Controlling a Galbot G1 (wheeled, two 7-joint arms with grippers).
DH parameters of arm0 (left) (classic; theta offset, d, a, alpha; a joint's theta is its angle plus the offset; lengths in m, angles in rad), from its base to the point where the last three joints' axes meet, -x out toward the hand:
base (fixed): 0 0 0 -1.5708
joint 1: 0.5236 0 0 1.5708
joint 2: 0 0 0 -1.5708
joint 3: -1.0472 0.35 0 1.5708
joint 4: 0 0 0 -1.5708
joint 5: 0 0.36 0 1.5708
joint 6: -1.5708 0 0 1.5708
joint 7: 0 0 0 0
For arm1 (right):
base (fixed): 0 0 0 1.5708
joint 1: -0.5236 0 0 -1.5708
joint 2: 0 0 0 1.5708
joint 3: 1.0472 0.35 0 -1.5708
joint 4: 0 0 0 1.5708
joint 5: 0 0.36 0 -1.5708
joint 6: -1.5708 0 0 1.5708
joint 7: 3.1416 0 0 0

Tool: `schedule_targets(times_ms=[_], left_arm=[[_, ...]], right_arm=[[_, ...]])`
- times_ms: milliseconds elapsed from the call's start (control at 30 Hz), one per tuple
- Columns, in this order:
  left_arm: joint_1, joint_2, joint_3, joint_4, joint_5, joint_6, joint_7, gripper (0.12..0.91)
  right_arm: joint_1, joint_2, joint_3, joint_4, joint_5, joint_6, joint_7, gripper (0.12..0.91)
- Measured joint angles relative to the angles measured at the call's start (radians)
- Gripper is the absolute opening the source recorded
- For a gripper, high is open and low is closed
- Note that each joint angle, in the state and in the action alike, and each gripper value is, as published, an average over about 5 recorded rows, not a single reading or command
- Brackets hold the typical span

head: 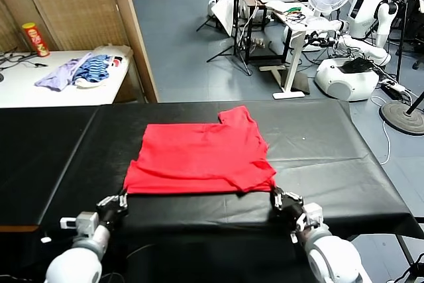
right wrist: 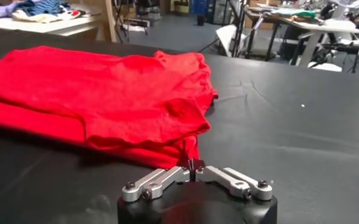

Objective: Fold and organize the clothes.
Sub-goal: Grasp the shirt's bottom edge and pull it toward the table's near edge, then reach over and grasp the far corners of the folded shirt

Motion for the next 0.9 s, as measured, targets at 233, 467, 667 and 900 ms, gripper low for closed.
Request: schedule_targets(times_ms=[233,467,667,900], left_arm=[[0.095,0.021,-0.036,-0.077,-0.004,0.041,-0.021,0.353],[0.134,0.049,-0.082,-0.152,-0.043,0.16,-0.067,0.729],[0.026,0.067,-0.084,-0.18,-0.126,0.159,-0.079,0.797],[-0.261,0.098,-0.014,-0.03,-0.32,0.223,-0.145,0.798]], right_arm=[[-0.102,0.004,0.021,0.105,-0.004,-0.048,0.007,0.593],[-0.107,-0.036,0.081,0.209,0.057,-0.061,0.008,0.794],[0.113,-0.063,0.058,0.118,0.077,-0.075,0.055,0.798],[0.458,-0.038,-0.067,-0.146,0.084,-0.048,0.104,0.798]])
